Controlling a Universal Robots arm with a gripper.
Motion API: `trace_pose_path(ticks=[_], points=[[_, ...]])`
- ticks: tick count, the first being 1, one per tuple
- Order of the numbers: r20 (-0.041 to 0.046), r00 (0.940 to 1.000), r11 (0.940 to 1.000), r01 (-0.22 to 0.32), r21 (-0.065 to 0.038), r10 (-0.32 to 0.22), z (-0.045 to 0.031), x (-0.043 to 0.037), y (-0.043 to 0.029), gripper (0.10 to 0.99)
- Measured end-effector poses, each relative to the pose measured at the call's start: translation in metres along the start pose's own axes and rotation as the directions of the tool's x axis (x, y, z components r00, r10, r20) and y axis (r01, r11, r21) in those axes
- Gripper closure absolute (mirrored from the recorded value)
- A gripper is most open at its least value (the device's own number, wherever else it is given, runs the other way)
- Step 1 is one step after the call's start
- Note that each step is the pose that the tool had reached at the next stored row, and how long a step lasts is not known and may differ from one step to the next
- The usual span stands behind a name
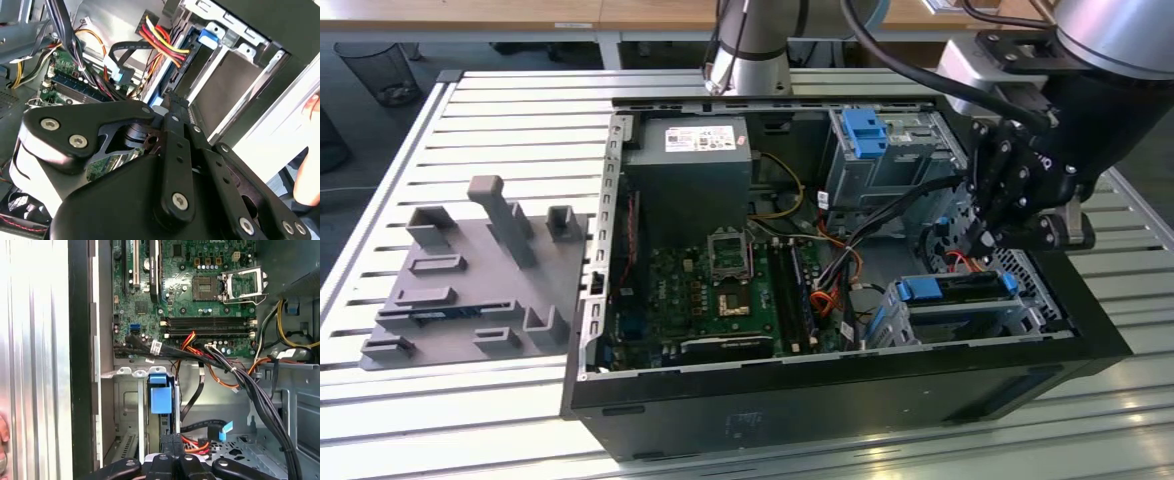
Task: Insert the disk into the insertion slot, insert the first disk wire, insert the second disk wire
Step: 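Insert the second disk wire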
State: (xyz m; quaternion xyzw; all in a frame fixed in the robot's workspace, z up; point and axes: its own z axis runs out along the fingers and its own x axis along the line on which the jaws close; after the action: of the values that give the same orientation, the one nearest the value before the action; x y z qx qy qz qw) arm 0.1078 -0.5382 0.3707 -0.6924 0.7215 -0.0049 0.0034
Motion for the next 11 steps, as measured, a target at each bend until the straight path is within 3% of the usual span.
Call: trace_pose_path(ticks=[5, 11], points=[[0.0000, 1.0000, 1.0000, 0.000, 0.000, 0.000, -0.0001, -0.0011, 0.0089, 0.980], [0.0000, 1.0000, 1.0000, 0.000, 0.000, 0.000, -0.0001, -0.0112, 0.0103, 0.980]])
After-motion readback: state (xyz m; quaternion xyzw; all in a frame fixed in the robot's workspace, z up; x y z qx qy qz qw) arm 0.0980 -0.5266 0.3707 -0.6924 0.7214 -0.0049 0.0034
